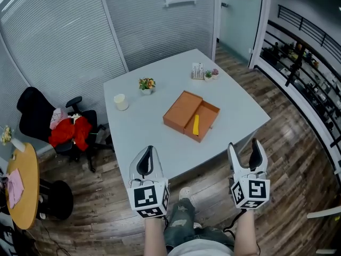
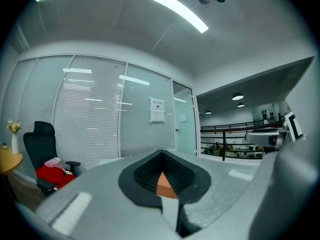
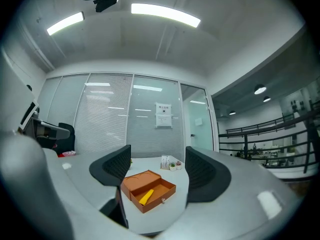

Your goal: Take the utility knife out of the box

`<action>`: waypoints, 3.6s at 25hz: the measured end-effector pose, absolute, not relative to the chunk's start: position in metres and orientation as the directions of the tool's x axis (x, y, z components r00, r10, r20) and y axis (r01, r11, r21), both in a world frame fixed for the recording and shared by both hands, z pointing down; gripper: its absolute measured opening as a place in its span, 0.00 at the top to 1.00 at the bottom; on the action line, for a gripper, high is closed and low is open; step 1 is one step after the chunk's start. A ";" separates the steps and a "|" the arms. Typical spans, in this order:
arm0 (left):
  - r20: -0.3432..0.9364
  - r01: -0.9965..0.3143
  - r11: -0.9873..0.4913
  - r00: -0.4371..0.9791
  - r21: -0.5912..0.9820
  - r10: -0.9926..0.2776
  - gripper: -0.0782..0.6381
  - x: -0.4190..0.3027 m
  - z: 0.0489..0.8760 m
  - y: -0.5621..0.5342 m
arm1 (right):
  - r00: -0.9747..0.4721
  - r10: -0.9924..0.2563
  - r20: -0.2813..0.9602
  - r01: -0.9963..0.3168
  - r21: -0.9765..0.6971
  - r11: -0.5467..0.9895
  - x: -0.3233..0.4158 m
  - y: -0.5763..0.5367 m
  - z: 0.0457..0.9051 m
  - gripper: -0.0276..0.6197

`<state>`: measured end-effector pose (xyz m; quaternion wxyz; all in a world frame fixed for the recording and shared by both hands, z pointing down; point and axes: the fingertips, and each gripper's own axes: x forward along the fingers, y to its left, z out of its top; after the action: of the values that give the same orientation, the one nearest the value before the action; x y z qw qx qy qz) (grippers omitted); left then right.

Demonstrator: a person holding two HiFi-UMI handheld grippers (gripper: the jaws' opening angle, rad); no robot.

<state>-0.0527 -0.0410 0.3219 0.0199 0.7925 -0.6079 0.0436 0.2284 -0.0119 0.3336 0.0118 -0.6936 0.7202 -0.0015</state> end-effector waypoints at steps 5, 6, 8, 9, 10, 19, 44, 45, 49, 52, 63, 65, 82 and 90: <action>0.092 -0.960 -0.281 0.277 -0.024 -0.956 0.89 -0.048 0.323 -0.093 | -0.018 -1.000 -0.015 -0.999 -0.026 0.019 0.232 -0.059 0.335 0.39; 0.091 -0.959 -0.284 0.281 -0.022 -0.955 0.89 -0.047 0.323 -0.104 | -0.014 -1.000 -0.015 -1.000 -0.026 0.015 0.232 -0.068 0.335 0.39; 0.092 -0.956 -0.292 0.289 -0.020 -0.953 0.89 -0.046 0.323 -0.125 | -0.004 -1.000 -0.013 -1.000 -0.025 0.004 0.233 -0.087 0.336 0.40; 0.093 -0.955 -0.297 0.294 -0.020 -0.951 0.89 -0.046 0.323 -0.136 | 0.003 -1.000 -0.011 -1.000 -0.026 -0.003 0.233 -0.096 0.335 0.39; 0.095 -0.953 -0.303 0.300 -0.019 -0.949 0.89 -0.045 0.323 -0.147 | 0.010 -1.000 -0.009 -1.000 -0.026 -0.010 0.234 -0.106 0.335 0.40; 0.108 -0.940 -0.342 0.339 -0.005 -0.934 0.89 -0.040 0.326 -0.233 | 0.051 -0.998 0.025 -0.999 -0.011 -0.051 0.236 -0.182 0.339 0.40; 0.251 -0.922 -0.386 0.383 0.040 -0.889 0.89 -0.036 0.389 -0.314 | 0.031 -0.953 0.303 -0.999 -0.003 -0.034 0.213 -0.267 0.416 0.45; 0.256 -0.924 -0.381 0.378 0.041 -0.890 0.89 -0.037 0.392 -0.315 | 0.023 -0.950 0.312 -1.000 -0.004 -0.026 0.212 -0.269 0.419 0.45; 0.268 -0.932 -0.359 0.357 0.042 -0.895 0.89 -0.043 0.398 -0.320 | -0.014 -0.931 0.365 -1.000 -0.005 0.013 0.205 -0.281 0.435 0.49; 0.291 -0.941 -0.336 0.334 0.043 -0.897 0.89 -0.045 0.407 -0.324 | -0.049 -0.915 0.402 -0.999 -0.014 0.047 0.201 -0.291 0.447 0.50; 0.359 -0.952 -0.301 0.303 0.062 -0.883 0.89 -0.040 0.439 -0.335 | -0.145 -0.810 0.567 -0.988 -0.130 0.086 0.189 -0.305 0.512 0.52; 0.373 -0.953 -0.296 0.297 0.060 -0.879 0.89 -0.040 0.444 -0.336 | -0.156 -0.788 0.596 -0.986 -0.146 0.084 0.187 -0.303 0.524 0.53; 0.453 -0.965 -0.252 0.258 0.073 -0.853 0.89 -0.046 0.482 -0.337 | -0.193 -0.607 0.771 -0.980 -0.180 0.084 0.165 -0.297 0.591 0.55; 0.481 -0.972 -0.223 0.233 0.079 -0.845 0.89 -0.054 0.497 -0.331 | -0.212 -0.539 0.815 -0.975 -0.214 0.059 0.156 -0.293 0.613 0.58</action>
<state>-0.0544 -0.3306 0.4973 0.1849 0.7632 -0.5951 0.1707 0.1558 -0.2926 0.6132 -0.2781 -0.5629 0.6725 -0.3919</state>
